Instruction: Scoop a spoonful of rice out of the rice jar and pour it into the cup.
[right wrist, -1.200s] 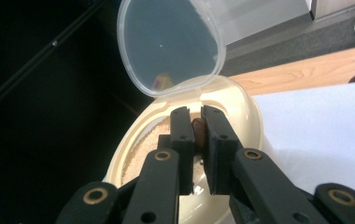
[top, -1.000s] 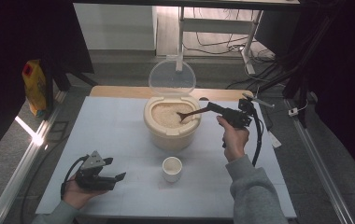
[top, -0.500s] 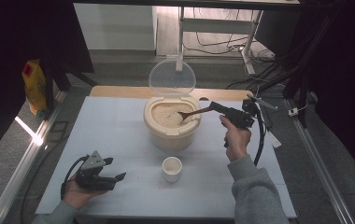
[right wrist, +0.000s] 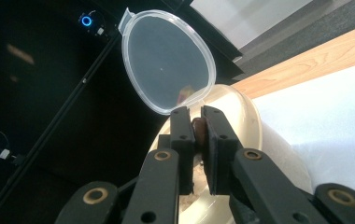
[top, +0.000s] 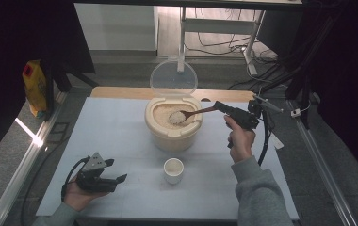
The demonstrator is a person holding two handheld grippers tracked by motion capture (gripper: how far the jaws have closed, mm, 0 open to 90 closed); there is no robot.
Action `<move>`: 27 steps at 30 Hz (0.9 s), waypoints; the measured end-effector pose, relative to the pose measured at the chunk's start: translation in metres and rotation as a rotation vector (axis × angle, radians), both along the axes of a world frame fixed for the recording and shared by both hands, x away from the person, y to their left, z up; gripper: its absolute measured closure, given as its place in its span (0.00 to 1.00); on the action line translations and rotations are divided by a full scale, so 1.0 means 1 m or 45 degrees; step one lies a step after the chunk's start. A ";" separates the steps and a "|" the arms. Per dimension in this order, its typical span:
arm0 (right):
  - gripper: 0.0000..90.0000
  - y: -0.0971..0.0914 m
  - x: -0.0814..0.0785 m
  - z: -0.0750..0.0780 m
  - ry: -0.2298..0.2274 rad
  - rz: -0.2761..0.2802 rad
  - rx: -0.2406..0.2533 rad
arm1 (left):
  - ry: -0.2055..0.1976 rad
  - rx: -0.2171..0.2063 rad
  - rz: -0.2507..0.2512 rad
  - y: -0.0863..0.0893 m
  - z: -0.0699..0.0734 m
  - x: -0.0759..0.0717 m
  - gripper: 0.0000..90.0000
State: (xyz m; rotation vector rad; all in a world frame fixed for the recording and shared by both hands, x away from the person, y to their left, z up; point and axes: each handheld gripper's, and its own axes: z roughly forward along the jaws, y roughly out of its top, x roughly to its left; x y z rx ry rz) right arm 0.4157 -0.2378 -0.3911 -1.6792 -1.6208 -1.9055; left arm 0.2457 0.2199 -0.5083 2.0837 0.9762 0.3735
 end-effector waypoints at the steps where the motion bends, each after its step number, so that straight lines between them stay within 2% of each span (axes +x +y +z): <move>1: 0.92 -0.001 0.000 0.000 0.002 -0.001 0.008 | 0.000 0.000 0.000 0.000 0.000 0.000 0.25; 15: 0.92 -0.006 -0.001 0.001 0.014 -0.001 0.056 | 0.001 0.000 0.007 0.001 -0.001 0.001 0.25; 27: 0.92 -0.011 -0.005 0.004 0.001 0.014 0.059 | 0.000 0.010 0.004 0.000 -0.001 0.001 0.25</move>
